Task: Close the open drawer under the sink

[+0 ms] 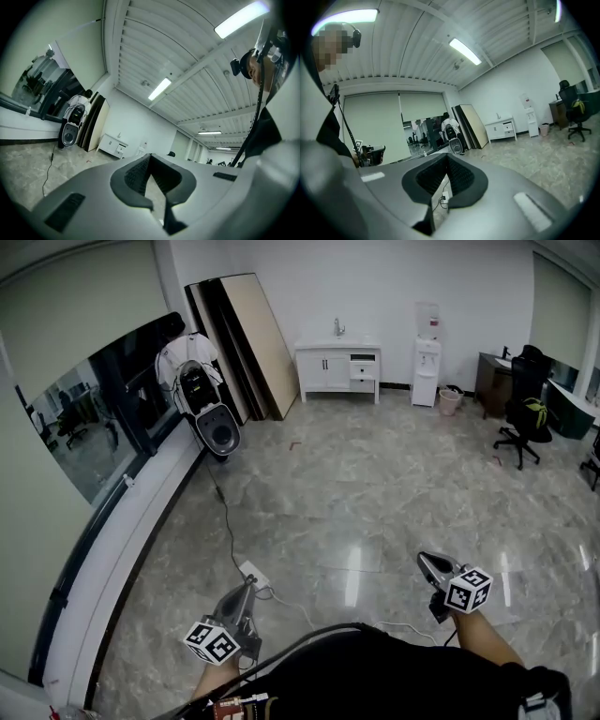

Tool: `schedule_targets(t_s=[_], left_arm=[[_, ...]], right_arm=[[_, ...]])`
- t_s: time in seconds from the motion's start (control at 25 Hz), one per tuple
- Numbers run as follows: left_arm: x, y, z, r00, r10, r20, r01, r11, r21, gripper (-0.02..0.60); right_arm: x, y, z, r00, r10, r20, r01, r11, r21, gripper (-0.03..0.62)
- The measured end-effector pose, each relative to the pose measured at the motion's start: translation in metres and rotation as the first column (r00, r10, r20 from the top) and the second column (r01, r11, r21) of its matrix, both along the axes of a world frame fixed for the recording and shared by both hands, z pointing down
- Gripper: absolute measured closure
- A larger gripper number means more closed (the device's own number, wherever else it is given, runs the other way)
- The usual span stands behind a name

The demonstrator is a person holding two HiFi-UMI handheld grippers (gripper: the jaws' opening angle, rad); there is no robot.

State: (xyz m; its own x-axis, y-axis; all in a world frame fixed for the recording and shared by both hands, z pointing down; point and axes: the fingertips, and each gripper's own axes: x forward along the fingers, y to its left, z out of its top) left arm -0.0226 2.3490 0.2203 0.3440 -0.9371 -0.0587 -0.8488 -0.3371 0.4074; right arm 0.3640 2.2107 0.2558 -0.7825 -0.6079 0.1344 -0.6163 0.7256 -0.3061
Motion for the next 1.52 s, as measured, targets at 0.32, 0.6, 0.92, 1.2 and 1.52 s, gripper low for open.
schedule_targets(t_s=[0.32,0.6,0.92,1.2,1.52], left_arm=[[0.089,-0.110,-0.004,1.000,-0.004,-0.002,0.004,1.000,0.013,0.581],[0.117,-0.182,-0.002,0.999,0.042,0.003,-0.042,0.999,-0.017,0.581],[0.105,-0.287,0.008,0.988,0.152,-0.032,-0.153,0.988,-0.011,0.581],[0.038,-0.395,0.006,0.970,0.241,-0.028,-0.240,0.971,0.020,0.581],[-0.072,-0.490,-0.001,0.970,0.242,0.001,-0.242,0.970,0.020,0.581]], right_arm=[[0.062,-0.107,-0.016,0.998,-0.061,-0.010,0.061,0.996,0.059,0.592],[0.107,-0.163,-0.001,1.000,0.008,0.024,-0.008,1.000,0.009,0.592],[0.108,-0.223,0.004,0.993,0.110,-0.034,-0.110,0.994,0.010,0.592],[0.041,-0.302,-0.003,0.982,0.184,-0.043,-0.183,0.983,0.028,0.592],[-0.053,-0.398,-0.011,0.974,0.225,-0.022,-0.224,0.973,0.052,0.592]])
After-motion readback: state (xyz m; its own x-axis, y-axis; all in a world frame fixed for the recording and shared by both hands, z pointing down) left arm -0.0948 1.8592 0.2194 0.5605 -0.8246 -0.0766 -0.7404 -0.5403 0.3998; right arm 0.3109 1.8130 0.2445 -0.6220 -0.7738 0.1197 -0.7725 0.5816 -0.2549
